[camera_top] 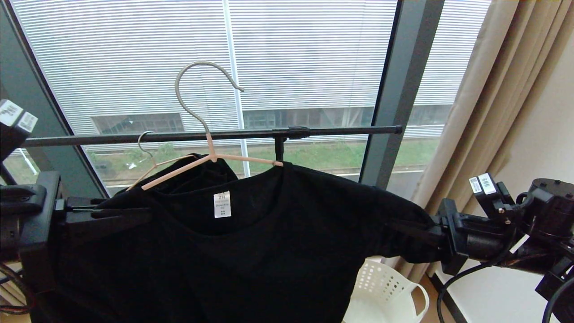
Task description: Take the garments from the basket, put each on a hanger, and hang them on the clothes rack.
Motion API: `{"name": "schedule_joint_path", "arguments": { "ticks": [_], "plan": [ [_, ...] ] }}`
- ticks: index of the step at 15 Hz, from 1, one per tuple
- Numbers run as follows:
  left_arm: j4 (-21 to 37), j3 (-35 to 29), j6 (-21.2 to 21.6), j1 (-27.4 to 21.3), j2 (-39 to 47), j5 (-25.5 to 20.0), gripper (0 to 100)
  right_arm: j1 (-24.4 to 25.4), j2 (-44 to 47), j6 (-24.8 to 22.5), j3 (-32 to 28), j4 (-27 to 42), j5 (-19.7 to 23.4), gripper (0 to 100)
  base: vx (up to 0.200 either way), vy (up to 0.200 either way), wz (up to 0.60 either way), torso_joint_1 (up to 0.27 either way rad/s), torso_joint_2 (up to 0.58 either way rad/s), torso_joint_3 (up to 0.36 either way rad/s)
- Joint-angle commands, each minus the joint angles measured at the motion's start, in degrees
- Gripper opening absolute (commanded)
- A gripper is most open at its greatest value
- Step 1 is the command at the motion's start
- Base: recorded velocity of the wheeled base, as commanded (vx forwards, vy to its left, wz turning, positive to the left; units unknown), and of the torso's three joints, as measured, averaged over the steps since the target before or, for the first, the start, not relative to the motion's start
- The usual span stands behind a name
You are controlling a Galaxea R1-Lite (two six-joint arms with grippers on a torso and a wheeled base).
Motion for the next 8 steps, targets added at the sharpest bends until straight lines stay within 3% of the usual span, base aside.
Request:
{"name": "schedule_joint_path", "arguments": {
  "ticks": [1, 8],
  "plan": [
    [0.0, 0.3, 0.0, 0.8, -0.2, 0.0, 0, 0.0, 0.0, 0.0, -0.1, 0.0, 0.0, 0, 0.000, 0.000, 0.00, 0.000, 0.00, 0.000],
    [-0.5, 3.0, -0.2, 3.9, -1.1, -0.1, 0, 0.0, -0.4, 0.1, 0.0, 0.3, 0.0, 0, 0.000, 0.000, 0.00, 0.000, 0.00, 0.000]
  ]
}}
